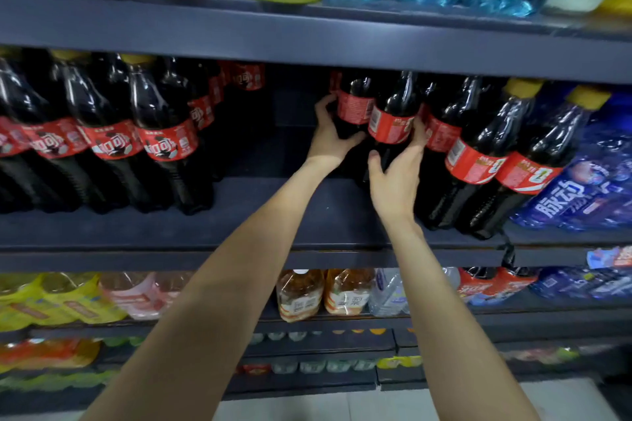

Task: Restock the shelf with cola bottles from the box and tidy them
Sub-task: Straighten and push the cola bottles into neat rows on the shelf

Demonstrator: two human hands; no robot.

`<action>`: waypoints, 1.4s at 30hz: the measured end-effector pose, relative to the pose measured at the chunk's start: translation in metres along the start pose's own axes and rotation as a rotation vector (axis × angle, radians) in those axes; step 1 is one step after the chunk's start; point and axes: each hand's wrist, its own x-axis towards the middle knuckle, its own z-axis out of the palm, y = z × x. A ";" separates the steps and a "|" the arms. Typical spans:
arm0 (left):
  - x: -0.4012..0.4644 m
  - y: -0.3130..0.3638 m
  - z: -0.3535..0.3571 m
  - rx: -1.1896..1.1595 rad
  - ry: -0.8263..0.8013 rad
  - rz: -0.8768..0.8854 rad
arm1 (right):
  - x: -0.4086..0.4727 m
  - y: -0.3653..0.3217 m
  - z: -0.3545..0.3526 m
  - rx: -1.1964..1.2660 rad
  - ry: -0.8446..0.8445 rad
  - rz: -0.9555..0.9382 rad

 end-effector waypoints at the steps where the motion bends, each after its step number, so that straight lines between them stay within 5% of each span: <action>1: -0.001 -0.001 -0.001 0.021 0.012 0.011 | 0.002 0.000 0.000 0.019 -0.011 0.019; 11: -0.050 -0.010 -0.090 0.047 -0.097 0.050 | 0.007 0.004 0.011 -0.140 0.009 0.114; 18: -0.057 -0.008 -0.093 0.021 -0.079 0.031 | 0.002 0.001 0.014 -0.032 0.012 0.141; 26: -0.071 -0.001 -0.032 0.217 0.241 0.138 | 0.007 0.009 0.008 0.002 -0.119 0.044; 31: -0.102 0.000 -0.061 0.150 0.339 0.111 | 0.016 0.002 0.002 0.007 -0.246 -0.032; 42: -0.169 0.016 -0.143 0.325 0.395 0.104 | 0.032 -0.078 0.149 0.045 -0.442 -0.064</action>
